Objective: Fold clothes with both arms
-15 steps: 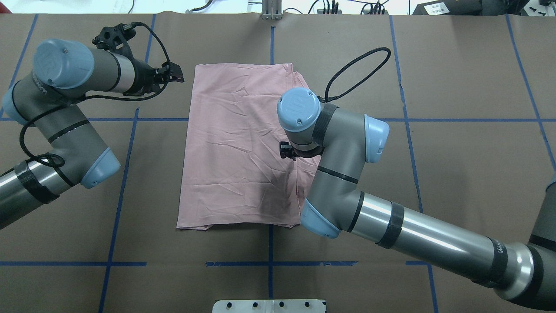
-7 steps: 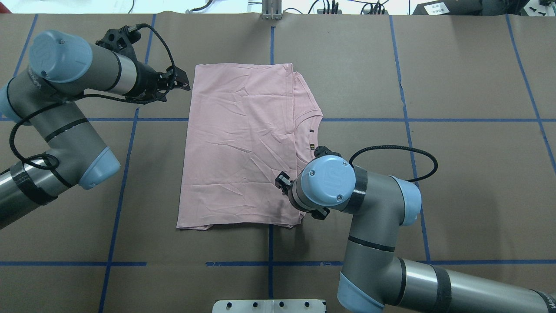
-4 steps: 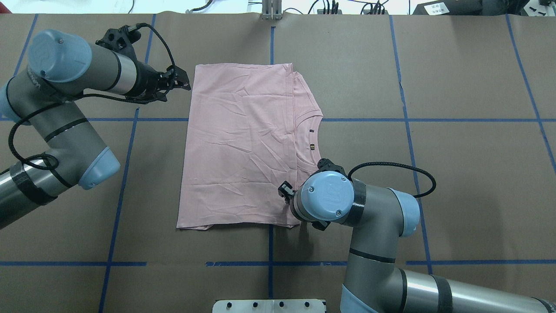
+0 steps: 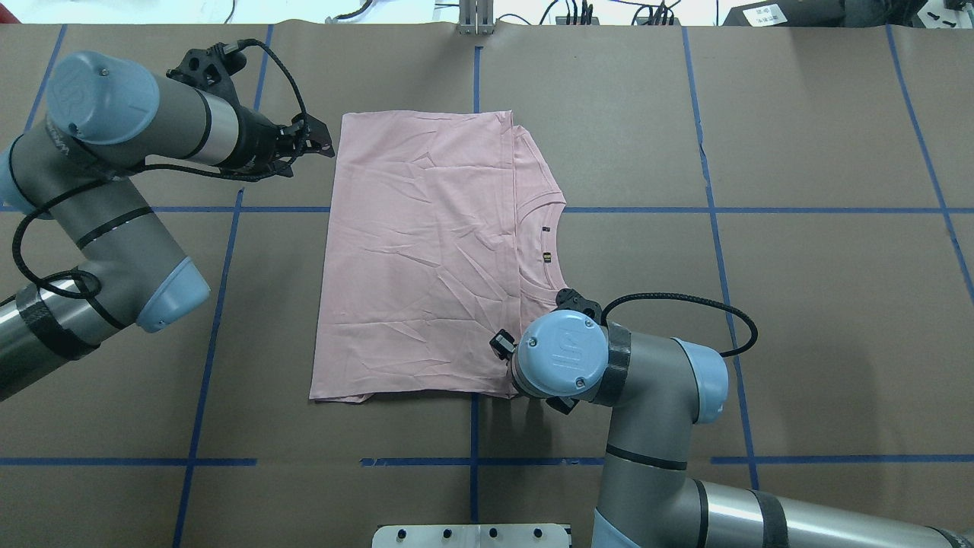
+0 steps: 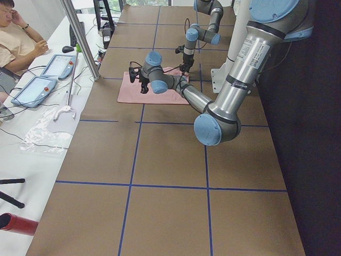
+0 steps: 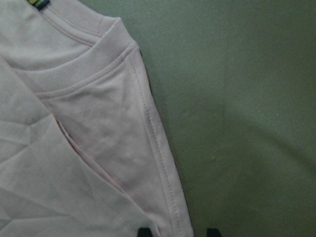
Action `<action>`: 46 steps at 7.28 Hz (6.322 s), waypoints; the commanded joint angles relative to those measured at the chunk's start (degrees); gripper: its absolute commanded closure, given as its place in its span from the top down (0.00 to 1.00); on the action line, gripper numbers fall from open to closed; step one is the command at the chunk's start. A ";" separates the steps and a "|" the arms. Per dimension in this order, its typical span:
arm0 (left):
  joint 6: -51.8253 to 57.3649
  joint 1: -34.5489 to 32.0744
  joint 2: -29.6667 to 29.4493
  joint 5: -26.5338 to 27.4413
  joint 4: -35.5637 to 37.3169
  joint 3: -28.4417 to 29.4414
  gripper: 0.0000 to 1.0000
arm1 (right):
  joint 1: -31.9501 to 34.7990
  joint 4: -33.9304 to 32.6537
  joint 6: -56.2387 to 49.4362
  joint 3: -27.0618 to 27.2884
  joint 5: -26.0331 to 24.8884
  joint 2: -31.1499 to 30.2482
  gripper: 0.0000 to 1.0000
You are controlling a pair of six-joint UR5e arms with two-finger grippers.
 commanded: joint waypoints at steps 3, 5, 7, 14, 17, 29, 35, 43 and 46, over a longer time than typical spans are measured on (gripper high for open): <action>0.00 -0.18 0.10 0.09 0.00 -0.46 0.77 | -0.05 -0.15 -0.46 0.19 0.21 0.51 0.00; 0.00 -0.26 0.27 0.26 0.00 -1.07 0.77 | 0.56 -0.14 -0.63 3.06 0.82 -0.10 0.00; -9.25 2.79 6.13 1.58 0.26 -9.82 0.77 | 0.83 -0.32 -0.46 8.43 1.26 -3.78 0.00; -33.65 29.78 12.12 16.35 15.30 -18.74 0.77 | 0.21 -0.15 -0.55 11.26 1.44 -7.05 0.00; -33.93 31.10 12.23 16.17 15.38 -18.13 0.75 | 0.13 0.12 -0.63 11.26 1.53 -6.87 0.00; -34.01 33.84 12.49 16.17 16.00 -18.04 0.00 | 0.13 0.21 -0.63 11.35 1.44 -6.52 0.00; -34.01 33.84 12.23 15.65 27.03 -32.75 0.00 | -3.02 -0.50 2.85 21.67 1.00 -12.73 0.00; -16.80 12.93 -1.75 15.73 24.66 -13.34 0.00 | 18.02 0.78 -5.47 -0.69 4.40 4.78 0.00; -13.54 11.25 -5.61 16.17 20.31 -3.99 0.00 | 21.13 5.65 -7.22 -12.01 6.70 9.38 0.00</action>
